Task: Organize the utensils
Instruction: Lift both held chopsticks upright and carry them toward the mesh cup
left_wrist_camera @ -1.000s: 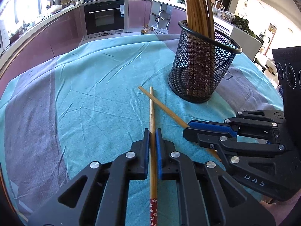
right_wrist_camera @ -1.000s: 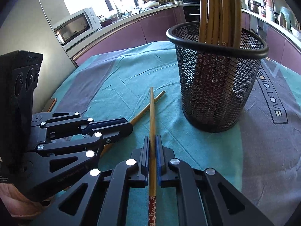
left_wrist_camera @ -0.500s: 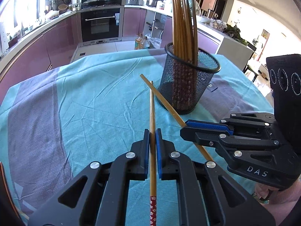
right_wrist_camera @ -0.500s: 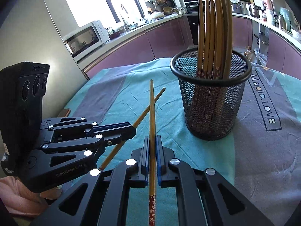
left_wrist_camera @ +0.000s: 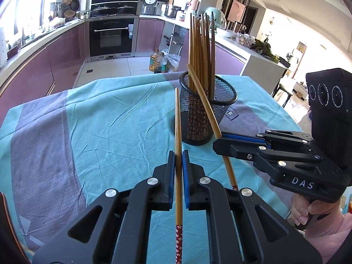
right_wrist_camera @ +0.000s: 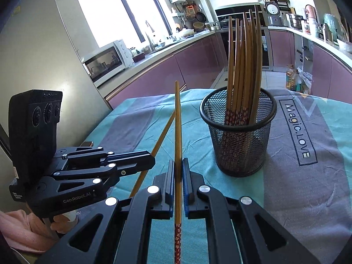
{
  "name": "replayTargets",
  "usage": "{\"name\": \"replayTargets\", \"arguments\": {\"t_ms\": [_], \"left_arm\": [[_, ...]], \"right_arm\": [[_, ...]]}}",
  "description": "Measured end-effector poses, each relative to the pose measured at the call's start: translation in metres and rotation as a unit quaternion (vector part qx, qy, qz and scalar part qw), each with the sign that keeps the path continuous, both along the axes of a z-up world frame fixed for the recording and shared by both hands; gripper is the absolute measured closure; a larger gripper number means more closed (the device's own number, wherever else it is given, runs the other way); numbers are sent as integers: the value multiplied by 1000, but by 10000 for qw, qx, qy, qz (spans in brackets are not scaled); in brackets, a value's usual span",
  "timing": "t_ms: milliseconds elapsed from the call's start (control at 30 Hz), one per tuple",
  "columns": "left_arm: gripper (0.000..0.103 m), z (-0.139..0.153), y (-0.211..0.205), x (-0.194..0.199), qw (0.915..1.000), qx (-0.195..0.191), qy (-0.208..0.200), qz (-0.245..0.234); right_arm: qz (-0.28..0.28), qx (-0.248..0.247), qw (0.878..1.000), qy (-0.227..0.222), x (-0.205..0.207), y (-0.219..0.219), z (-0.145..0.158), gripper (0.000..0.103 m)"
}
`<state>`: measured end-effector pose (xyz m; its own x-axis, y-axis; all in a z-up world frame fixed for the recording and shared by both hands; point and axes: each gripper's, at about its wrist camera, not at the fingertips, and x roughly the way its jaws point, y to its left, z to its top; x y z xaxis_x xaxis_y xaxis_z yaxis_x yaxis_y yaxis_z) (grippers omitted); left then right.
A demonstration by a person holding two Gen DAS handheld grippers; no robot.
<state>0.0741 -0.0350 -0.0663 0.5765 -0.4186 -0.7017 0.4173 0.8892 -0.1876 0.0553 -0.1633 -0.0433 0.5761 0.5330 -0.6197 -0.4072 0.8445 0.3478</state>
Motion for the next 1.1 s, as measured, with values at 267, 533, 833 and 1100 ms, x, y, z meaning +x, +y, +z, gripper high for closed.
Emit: {"name": "replayTargets", "arguments": {"t_ms": [267,533,833,1100], "left_arm": [[96,12,-2,-2,9998,-174,-80,-93],[96,18,-5,-4,9996,-193,-171,-114],[96,21,-4,-5,9993,-238,-251,-129],[96,28,-1,-9,9988,-313,-354,-152]], "right_arm": [[-67,131,9998,-123,0,-8,10,97],[-92,159,9996,-195,-2,-11,14,97],[-113,178,9994,-272,-4,-11,20,97],[-142,228,9990,-348,-4,-12,25,97]]}}
